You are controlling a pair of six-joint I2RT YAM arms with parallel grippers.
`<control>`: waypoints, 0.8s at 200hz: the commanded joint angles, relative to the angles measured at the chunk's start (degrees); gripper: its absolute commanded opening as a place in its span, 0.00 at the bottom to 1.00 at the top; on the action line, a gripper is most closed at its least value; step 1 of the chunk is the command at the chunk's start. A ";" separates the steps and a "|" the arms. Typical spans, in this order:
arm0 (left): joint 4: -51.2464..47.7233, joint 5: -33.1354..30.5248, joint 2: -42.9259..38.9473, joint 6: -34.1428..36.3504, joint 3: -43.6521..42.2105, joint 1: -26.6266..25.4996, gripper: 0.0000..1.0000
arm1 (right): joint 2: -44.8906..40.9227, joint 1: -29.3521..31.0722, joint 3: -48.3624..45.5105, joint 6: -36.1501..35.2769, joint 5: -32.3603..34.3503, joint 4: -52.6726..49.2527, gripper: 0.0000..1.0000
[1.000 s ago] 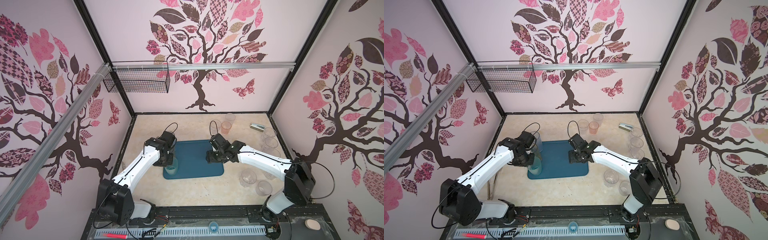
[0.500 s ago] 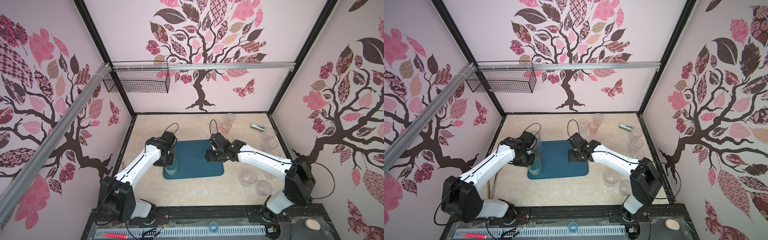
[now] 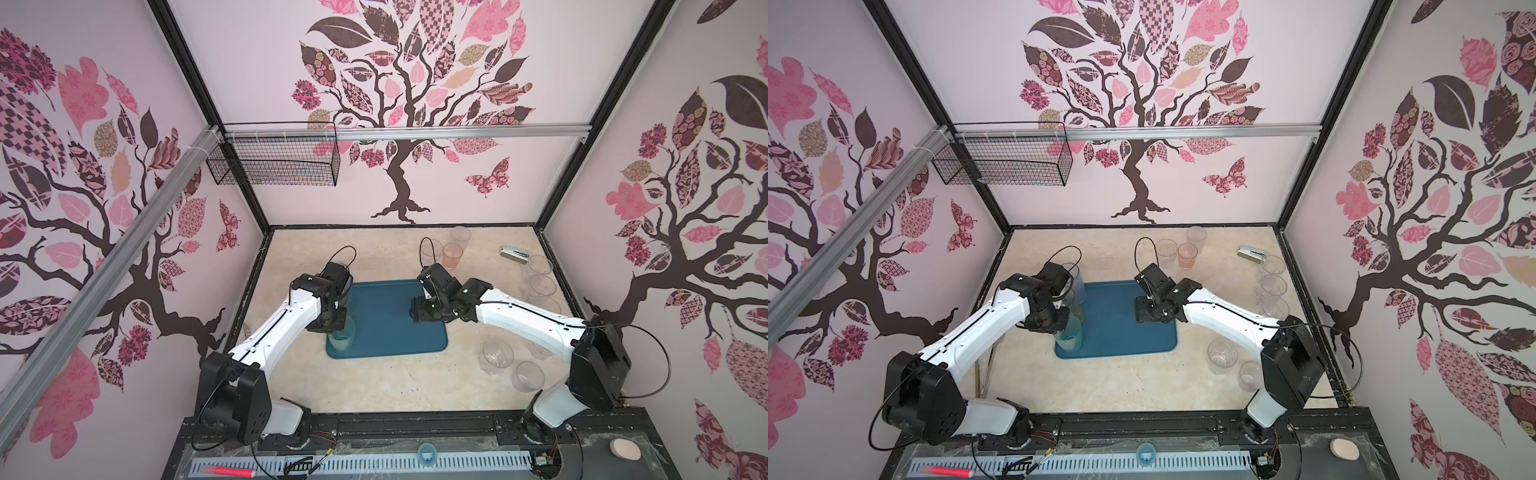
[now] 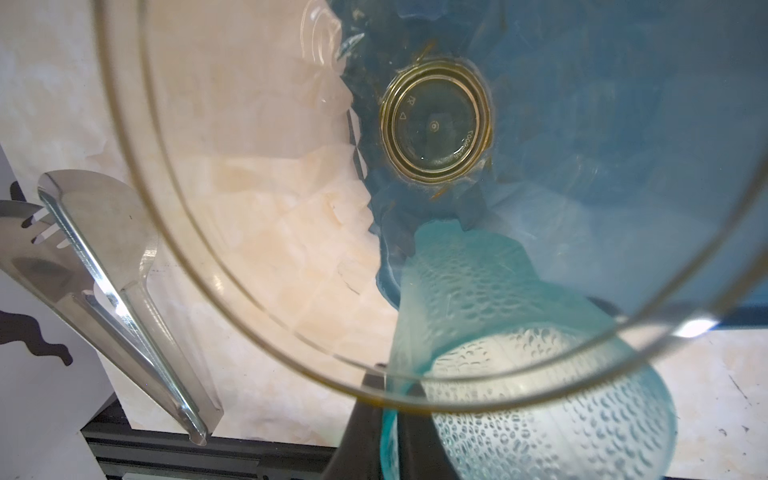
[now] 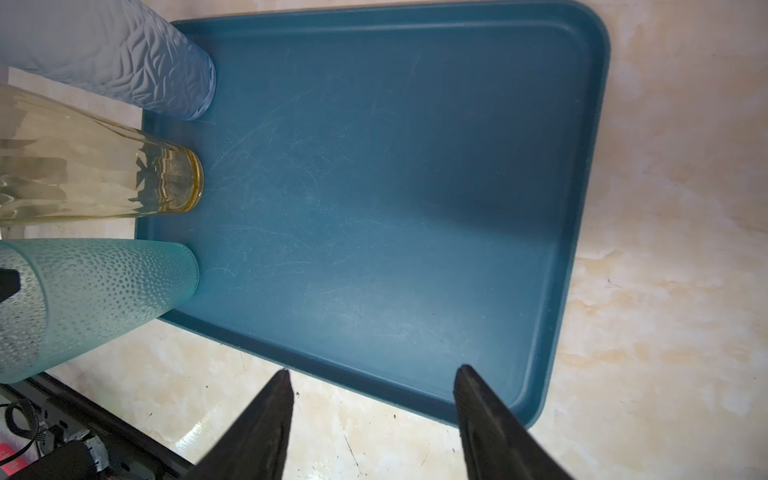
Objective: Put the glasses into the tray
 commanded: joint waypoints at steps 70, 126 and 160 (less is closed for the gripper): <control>-2.86 -0.64 -3.82 -0.78 3.83 0.23 0.26 | 0.54 -0.25 3.29 0.13 0.70 -2.23 0.65; -4.31 1.16 -7.48 0.42 9.40 0.24 0.30 | 0.53 -1.41 5.54 -2.63 5.09 -5.81 0.66; 2.81 4.17 -9.49 0.79 10.04 -1.97 0.33 | -2.47 -5.43 4.80 -4.23 7.66 -8.42 0.66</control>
